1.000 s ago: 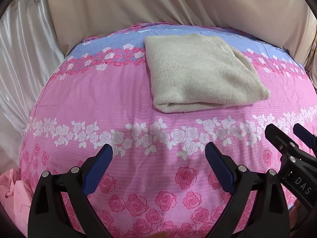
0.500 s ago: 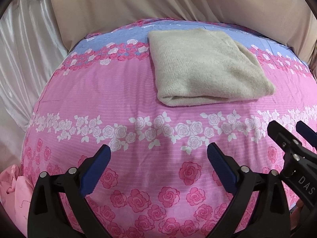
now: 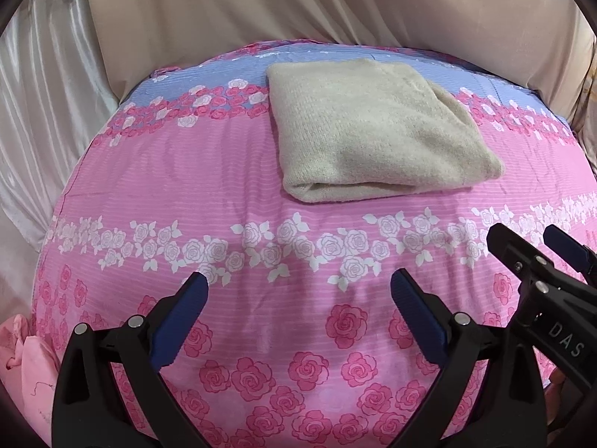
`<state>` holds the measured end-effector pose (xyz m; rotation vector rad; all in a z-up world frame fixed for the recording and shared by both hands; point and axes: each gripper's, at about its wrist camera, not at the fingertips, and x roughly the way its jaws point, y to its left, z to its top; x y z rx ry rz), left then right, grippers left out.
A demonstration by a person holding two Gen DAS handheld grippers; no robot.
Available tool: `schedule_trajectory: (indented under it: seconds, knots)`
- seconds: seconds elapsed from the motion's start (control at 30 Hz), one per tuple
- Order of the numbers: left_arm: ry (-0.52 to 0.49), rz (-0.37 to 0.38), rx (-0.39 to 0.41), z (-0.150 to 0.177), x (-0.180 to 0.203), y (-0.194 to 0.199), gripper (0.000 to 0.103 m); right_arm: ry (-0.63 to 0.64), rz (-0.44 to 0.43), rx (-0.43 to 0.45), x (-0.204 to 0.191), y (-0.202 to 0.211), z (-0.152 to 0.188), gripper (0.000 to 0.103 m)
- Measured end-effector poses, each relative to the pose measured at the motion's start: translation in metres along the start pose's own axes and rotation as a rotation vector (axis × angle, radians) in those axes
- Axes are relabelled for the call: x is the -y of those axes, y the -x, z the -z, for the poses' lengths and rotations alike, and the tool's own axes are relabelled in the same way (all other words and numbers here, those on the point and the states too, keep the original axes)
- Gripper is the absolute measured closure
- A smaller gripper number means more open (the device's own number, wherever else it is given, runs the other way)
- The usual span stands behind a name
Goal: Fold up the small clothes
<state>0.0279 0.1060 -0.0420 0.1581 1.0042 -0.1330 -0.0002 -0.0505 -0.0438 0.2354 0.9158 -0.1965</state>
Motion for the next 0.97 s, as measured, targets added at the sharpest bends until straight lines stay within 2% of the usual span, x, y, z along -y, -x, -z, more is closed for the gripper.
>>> schedule_trajectory:
  seconds: [0.97]
  knots:
    - [0.02,-0.011,-0.014,-0.0001,0.0017,-0.0027,0.007,-0.019,0.025,0.012,-0.0011,0.0024,-0.0012,0.019]
